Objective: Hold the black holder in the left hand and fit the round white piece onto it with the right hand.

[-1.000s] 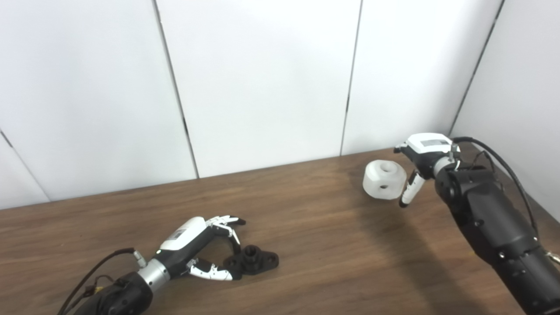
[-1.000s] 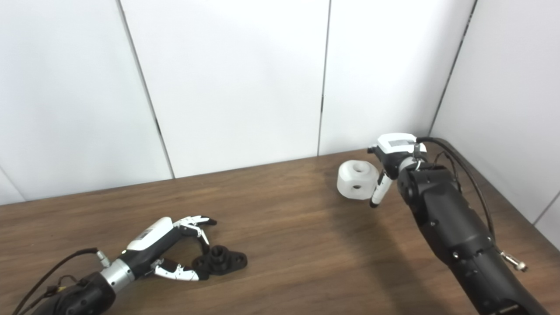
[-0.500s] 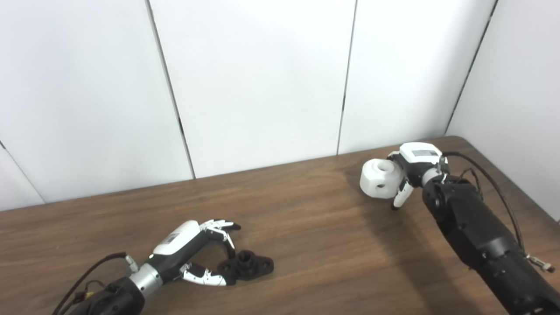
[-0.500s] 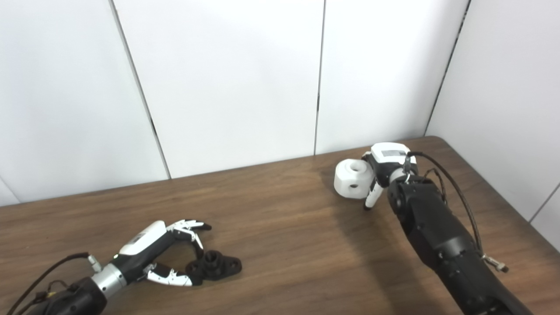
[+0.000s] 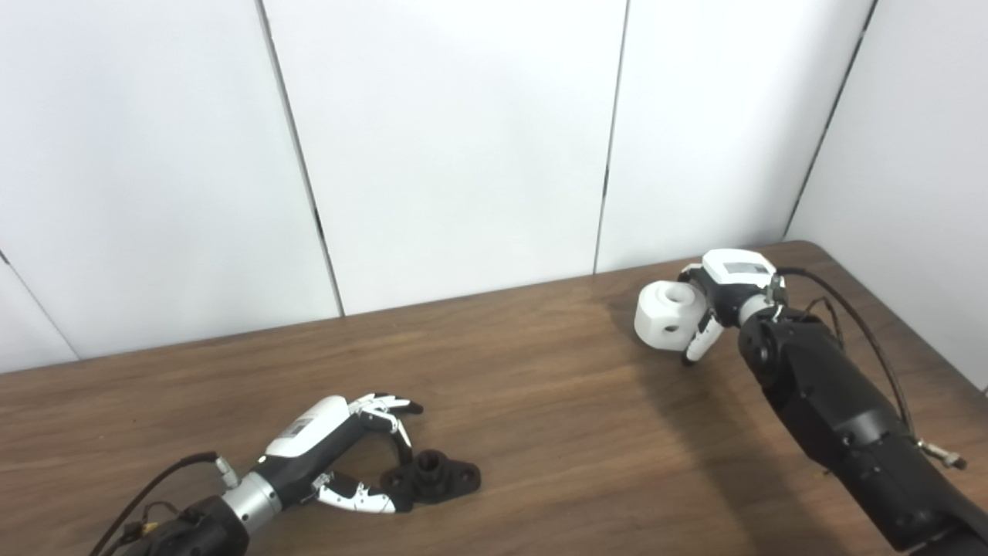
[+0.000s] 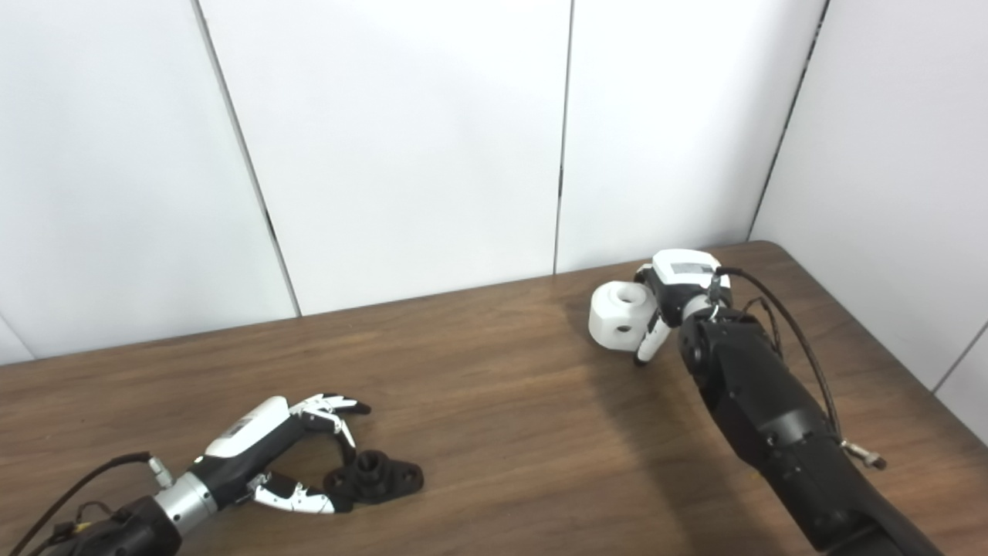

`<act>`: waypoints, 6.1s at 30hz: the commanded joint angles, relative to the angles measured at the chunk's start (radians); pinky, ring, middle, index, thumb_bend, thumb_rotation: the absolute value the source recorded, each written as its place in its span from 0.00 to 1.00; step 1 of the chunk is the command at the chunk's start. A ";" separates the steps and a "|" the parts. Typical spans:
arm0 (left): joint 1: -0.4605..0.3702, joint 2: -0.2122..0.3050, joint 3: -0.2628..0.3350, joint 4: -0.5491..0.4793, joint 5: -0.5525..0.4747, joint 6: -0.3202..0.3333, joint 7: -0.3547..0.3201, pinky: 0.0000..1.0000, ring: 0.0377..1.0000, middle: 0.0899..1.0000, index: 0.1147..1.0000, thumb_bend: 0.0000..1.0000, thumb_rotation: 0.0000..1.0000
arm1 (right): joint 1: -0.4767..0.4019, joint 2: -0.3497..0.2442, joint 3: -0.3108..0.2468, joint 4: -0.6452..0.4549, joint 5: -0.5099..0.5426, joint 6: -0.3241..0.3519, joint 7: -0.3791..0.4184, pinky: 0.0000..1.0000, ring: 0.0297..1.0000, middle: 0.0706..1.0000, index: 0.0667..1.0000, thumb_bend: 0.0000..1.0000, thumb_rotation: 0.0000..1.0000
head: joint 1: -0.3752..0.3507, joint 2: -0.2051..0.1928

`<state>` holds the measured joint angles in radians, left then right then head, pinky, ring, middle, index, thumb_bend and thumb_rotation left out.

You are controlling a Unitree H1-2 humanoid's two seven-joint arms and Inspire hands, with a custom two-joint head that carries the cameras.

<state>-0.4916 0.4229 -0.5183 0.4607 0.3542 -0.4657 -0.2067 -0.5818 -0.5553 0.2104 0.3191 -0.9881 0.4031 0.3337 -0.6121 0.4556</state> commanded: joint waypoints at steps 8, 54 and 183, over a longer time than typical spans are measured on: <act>0.069 0.030 -0.034 0.001 0.052 0.076 -0.113 0.88 0.90 0.85 0.42 0.52 0.04 | -0.051 -0.006 -0.003 -0.059 0.035 0.020 -0.051 0.73 0.83 0.85 0.70 0.79 0.27 | -0.002 0.008; 0.033 -0.061 -0.064 0.127 0.149 0.064 -0.031 0.91 0.94 0.87 0.41 0.52 0.06 | 0.007 0.081 0.086 -0.610 0.163 -0.179 0.084 0.65 0.75 0.71 0.44 0.52 0.14 | 0.380 0.161; 0.036 -0.111 -0.076 0.041 0.184 0.188 -0.040 0.90 0.95 0.89 0.41 0.52 0.07 | -0.127 0.134 0.255 -0.440 0.257 -0.503 0.411 0.66 0.75 0.72 0.45 0.52 0.14 | 0.610 0.302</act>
<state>-0.5189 0.3023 -0.5440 0.4658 0.4898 -0.3494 -0.1287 -0.6864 -0.4033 0.4666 -0.1184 -0.7265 -0.0871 0.7457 -0.0015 0.7578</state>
